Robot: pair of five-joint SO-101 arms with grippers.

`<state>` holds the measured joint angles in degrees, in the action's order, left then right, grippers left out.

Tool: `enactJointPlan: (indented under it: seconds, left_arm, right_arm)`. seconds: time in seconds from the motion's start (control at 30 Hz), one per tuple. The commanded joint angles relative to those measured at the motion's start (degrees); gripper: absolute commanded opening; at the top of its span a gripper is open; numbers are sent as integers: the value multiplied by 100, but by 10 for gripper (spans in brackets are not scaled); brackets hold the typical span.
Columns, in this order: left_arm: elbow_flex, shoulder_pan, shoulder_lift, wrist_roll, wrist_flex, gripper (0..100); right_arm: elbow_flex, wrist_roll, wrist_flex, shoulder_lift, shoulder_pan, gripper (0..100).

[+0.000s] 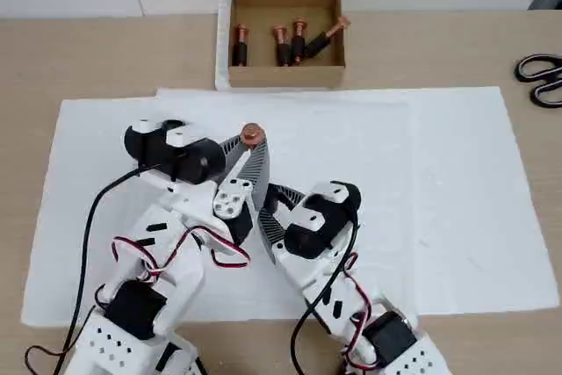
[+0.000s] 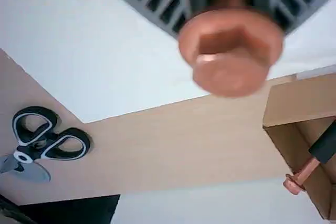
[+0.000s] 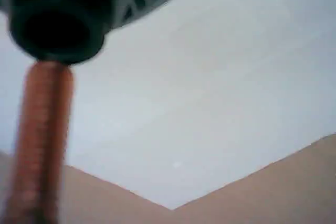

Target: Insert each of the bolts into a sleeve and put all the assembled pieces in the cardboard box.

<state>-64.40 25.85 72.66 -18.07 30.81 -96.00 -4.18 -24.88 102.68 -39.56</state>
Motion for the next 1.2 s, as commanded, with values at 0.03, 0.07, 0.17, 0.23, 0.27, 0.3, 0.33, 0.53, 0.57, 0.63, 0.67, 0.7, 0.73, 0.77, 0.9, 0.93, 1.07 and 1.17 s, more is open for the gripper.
enactJointPlan:
  seconds: [0.03, 0.07, 0.17, 0.23, 0.27, 0.3, 0.33, 0.53, 0.57, 0.63, 0.67, 0.7, 0.73, 0.77, 0.9, 0.93, 1.07, 1.17]
  left_arm:
    - [31, 26, 105, -44, -132, 6]
    - [40, 26, 105, -44, -132, 6]
    - [57, 26, 105, -44, -132, 6]
    - [57, 26, 105, -44, -132, 6]
    - [57, 26, 105, -44, -132, 6]
    - [75, 26, 105, -44, -132, 6]
    - [119, 26, 105, -44, -123, 6]
    - [356, 26, 105, -44, 88, 6]
    - [356, 26, 105, -53, 114, 6]
    - [356, 26, 105, -53, 123, 6]
    - [356, 26, 105, -53, 105, 6]
    - [365, 26, 105, -53, 105, 6]
    - [365, 26, 114, -53, 97, 6]
    - [374, 26, 114, -53, 97, 6]
    - [558, 18, 114, -53, 105, 6]
    - [593, 18, 114, -53, 105, 6]
    - [585, 26, 114, -53, 105, 6]
    - [585, 26, 114, -53, 114, 6]
  right_arm:
    - [-44, -44, -4, 66, -40, 4]
    - [-44, -44, -4, 66, -40, 4]
    - [-44, -44, -4, 66, -40, 4]
    - [-44, -44, -4, 66, -40, 4]
    - [-44, -44, -4, 66, -40, 4]
    - [-44, -44, -4, 66, -31, 4]
    - [-44, -44, -4, 66, -31, 4]
    - [-44, -44, -4, 66, -22, 4]
    - [-44, -44, -4, 66, -22, 4]
    - [-44, -44, -4, 66, -22, 4]
    - [-44, -44, -4, 66, -22, 4]
    - [-44, -44, -4, 66, -22, 4]
    - [-44, -44, -4, 66, -22, 4]
    - [-44, -44, -4, 66, -22, 4]
    - [-44, -44, -4, 66, -22, 4]
    - [-44, -44, -4, 66, -22, 4]
    - [-44, -44, -4, 66, -13, 4]
    - [-44, -44, -4, 66, -13, 4]
